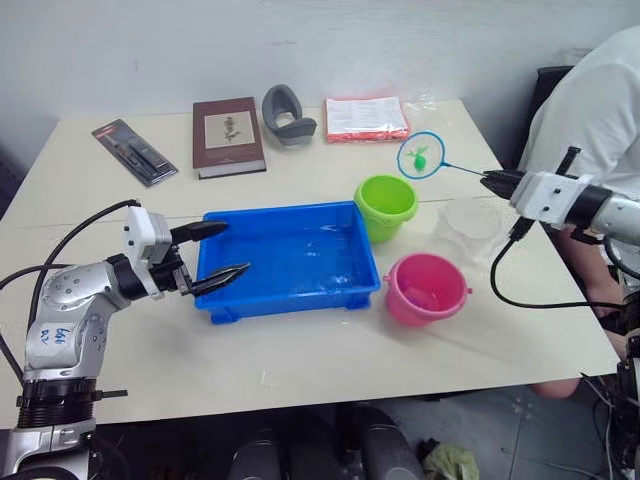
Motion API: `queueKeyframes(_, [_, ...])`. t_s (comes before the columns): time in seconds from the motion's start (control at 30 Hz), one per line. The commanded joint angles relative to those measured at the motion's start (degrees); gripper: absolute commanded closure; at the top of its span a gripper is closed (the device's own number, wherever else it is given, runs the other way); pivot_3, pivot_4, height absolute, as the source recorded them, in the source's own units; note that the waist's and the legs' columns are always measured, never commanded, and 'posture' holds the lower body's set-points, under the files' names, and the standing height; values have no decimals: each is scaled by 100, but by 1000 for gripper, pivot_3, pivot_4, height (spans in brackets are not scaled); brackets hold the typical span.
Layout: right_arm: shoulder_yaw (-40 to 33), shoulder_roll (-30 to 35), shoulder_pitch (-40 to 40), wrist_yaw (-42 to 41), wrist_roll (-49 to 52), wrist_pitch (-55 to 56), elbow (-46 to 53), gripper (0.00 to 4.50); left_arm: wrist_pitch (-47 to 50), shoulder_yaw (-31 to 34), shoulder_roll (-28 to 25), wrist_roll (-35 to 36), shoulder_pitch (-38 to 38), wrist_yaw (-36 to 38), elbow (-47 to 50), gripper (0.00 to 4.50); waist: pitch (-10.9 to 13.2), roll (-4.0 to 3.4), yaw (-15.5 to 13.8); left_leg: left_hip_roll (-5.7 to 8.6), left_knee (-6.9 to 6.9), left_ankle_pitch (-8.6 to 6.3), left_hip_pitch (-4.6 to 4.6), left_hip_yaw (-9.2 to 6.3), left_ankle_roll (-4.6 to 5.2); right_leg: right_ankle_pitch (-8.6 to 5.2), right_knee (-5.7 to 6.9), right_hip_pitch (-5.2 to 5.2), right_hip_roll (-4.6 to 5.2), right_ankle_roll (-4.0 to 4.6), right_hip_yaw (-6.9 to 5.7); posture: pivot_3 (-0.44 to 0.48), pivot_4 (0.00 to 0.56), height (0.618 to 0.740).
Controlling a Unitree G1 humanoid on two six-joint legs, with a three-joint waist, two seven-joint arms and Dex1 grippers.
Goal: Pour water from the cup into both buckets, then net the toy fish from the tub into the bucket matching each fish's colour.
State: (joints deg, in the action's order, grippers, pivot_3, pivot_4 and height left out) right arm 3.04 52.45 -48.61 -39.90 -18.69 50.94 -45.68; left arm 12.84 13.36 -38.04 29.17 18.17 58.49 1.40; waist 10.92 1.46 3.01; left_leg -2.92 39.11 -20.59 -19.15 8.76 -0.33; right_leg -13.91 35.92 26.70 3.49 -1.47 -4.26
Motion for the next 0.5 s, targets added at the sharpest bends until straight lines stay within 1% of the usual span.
queueKeyframes(0.03, [329, 225, -291, 1439, -1299, 696, -2, 4500, -285, 16, 165, -59, 200, -217, 44, 55, 0, 0, 3, 0, 0, 0, 0, 0, -1, 0, 0, 1, 0, 0, 1, 0, 150, 740])
queueKeyframes(0.1, [547, 272, -298, 2155, -1897, 781, 20, 4500, -331, -53, 270, -115, 232, -309, 73, 55, 0, 0, 4, 0, 0, 0, 0, 0, -2, 0, -1, 1, 0, 0, 3, 0, 150, 740])
queueKeyframes(0.2, [723, 331, -226, 2968, -2374, 668, -47, 4500, -369, -111, 345, -150, 268, -390, 76, 55, 0, 0, 3, 0, -1, 1, -2, 0, -3, -1, -3, 1, -1, 0, 5, 0, 150, 740])
queueKeyframes(0.23, [822, 406, -186, 3452, -2745, 603, 73, 4500, -382, -116, 371, -159, 285, -416, 70, 55, 0, 0, 3, 0, 0, 1, -2, 1, -3, -1, -2, 1, -1, 1, 5, 0, 150, 740])
queueKeyframes(0.27, [910, 444, -173, 3763, -2967, 582, 118, 4500, -399, -123, 399, -170, 313, -451, 47, 55, 0, 0, 2, 1, 0, 1, -1, 1, -2, 0, -2, 1, 0, 0, 7, 0, 150, 740])
queueKeyframes(0.43, [1310, 556, -344, 4384, -3399, 409, -165, 4500, -442, -180, 465, -211, 419, -512, -20, 55, 0, 0, 5, 0, 0, 3, 0, 2, -4, -1, -1, 1, -3, 0, 12, 0, 150, 740])
queueKeyframes(0.5, [1220, 547, -412, 4341, -3050, 517, -335, 4500, -472, -171, 445, -222, 423, -487, -36, 55, 0, 0, 15, 1, -1, 3, 0, 4, -4, -1, -1, 1, -4, 0, 14, 0, 150, 740])
